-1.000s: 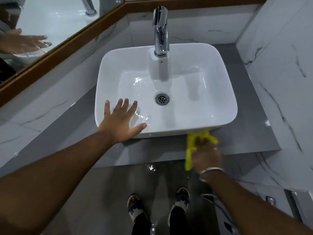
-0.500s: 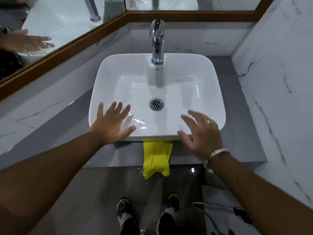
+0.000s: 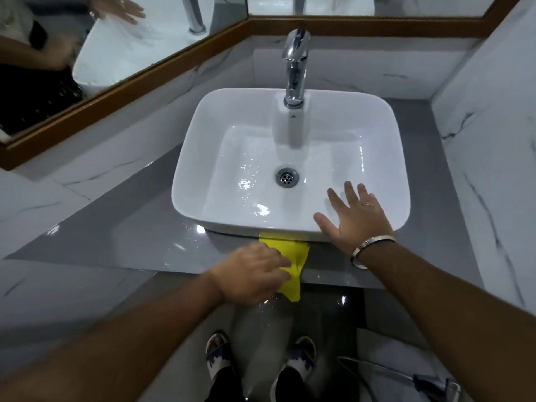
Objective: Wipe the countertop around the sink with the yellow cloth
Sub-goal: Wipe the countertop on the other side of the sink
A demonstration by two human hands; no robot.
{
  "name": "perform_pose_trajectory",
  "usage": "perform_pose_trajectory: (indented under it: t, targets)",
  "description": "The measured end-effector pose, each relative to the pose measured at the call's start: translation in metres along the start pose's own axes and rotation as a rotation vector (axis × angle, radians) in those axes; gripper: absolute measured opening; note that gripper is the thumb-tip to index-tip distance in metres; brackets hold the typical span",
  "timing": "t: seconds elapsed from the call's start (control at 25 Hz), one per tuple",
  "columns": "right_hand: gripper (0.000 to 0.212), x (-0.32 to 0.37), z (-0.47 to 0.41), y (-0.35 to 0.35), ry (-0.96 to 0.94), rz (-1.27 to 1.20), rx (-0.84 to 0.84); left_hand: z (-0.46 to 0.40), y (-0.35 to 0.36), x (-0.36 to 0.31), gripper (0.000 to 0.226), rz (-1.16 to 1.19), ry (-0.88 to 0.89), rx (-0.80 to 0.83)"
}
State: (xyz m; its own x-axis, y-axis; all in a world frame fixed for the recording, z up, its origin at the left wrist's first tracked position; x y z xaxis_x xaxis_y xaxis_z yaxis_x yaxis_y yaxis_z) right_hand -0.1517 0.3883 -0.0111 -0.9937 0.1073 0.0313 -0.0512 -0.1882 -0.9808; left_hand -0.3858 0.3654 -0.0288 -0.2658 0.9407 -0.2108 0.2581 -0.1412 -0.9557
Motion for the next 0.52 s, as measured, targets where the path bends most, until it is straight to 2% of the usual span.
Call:
perform_pose_trajectory:
  t: [0.04, 0.08, 0.12, 0.2, 0.32, 0.44, 0.48, 0.52]
  targets:
    - [0.078, 0.001, 0.0, 0.001, 0.005, 0.004, 0.004, -0.002, 0.025, -0.008, 0.023, 0.003, -0.049, 0.09]
    - [0.074, 0.003, 0.0, 0.003, 0.029, 0.005, 0.016, -0.004, 0.049, -0.007, 0.028, 0.012, -0.171, 0.171]
    - [0.07, 0.006, -0.001, 0.004, 0.067, -0.002, 0.029, -0.006, 0.067, 0.0, 0.039, 0.029, -0.306, 0.229]
    - [0.065, 0.02, -0.003, 0.003, 0.131, -0.062, 0.057, -0.004, 0.092, 0.014, 0.059, 0.06, -0.437, 0.306]
    - [0.072, 0.092, -0.016, 0.005, 0.034, -0.112, 0.051, 0.051, 0.093, 0.044, 0.059, 0.098, -0.504, 0.199]
    - [0.07, 0.171, -0.035, 0.007, -0.065, -0.159, 0.097, 0.165, 0.046, 0.105, 0.059, -0.033, -0.925, 0.088]
    - [0.068, 0.187, -0.04, 0.009, -0.081, -0.153, 0.12, 0.2, 0.033, 0.116, 0.06, -0.075, -1.033, 0.06]
    - [0.066, 0.199, -0.045, 0.009, -0.098, -0.135, 0.127, 0.223, 0.026, 0.119, 0.061, -0.101, -1.061, 0.051]
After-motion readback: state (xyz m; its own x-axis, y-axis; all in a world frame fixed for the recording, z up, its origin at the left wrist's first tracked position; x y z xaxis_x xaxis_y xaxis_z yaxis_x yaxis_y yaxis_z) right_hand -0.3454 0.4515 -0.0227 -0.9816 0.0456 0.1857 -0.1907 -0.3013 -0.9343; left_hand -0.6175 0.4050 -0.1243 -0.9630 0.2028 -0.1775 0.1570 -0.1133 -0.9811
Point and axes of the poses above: each hand's wrist, its own z-axis away from the middle knuckle, its own y-axis out of the palm, x = y × z, the point moved 4 cm from there along -z, towards the middle knuckle, and after that the axes turned 1 degree about y, right-handed, at the moved point
